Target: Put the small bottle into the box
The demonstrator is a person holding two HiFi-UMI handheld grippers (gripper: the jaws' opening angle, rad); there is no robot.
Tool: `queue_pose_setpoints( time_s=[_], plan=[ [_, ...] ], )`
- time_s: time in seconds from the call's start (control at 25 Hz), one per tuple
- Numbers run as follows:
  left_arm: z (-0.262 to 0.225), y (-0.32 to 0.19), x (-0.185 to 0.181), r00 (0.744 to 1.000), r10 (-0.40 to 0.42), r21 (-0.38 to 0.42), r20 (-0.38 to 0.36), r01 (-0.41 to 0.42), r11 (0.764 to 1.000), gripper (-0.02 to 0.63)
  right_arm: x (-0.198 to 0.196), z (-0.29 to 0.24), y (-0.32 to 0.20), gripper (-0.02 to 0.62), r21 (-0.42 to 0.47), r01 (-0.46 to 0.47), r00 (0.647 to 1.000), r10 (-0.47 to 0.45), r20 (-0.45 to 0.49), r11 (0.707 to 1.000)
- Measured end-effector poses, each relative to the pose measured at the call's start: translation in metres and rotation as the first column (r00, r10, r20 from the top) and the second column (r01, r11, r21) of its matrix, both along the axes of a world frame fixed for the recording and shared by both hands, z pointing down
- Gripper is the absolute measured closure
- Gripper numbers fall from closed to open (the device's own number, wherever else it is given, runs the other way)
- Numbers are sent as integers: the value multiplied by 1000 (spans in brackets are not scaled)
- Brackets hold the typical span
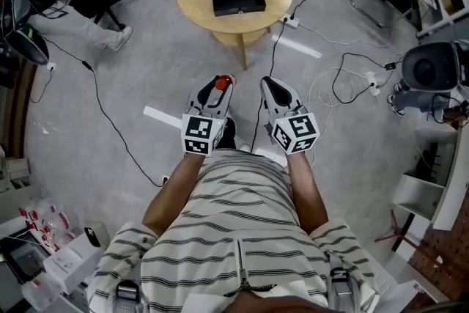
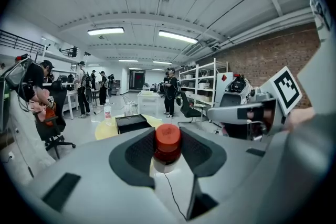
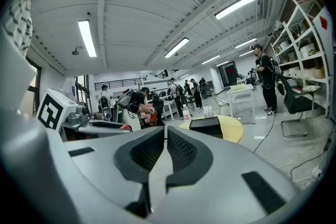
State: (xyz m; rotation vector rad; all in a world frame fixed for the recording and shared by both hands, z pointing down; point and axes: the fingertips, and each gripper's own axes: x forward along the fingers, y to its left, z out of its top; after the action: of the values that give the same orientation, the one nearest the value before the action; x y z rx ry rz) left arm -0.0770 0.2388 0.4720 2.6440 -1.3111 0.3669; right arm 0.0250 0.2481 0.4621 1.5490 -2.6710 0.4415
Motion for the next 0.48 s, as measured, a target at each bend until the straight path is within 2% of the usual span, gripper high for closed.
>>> queue_pose_setpoints(
  time_s=[0.24, 0.48],
  plan=[
    [13, -35, -1, 1000, 11, -19, 0, -11, 1000, 453, -5, 13, -31, 566, -16, 1, 1000, -1, -4, 1000],
    [12, -92, 5, 1000, 13, -32, -9, -13, 999, 453, 3, 6, -87, 566, -22, -8, 1000, 7, -22, 1000]
  ],
)
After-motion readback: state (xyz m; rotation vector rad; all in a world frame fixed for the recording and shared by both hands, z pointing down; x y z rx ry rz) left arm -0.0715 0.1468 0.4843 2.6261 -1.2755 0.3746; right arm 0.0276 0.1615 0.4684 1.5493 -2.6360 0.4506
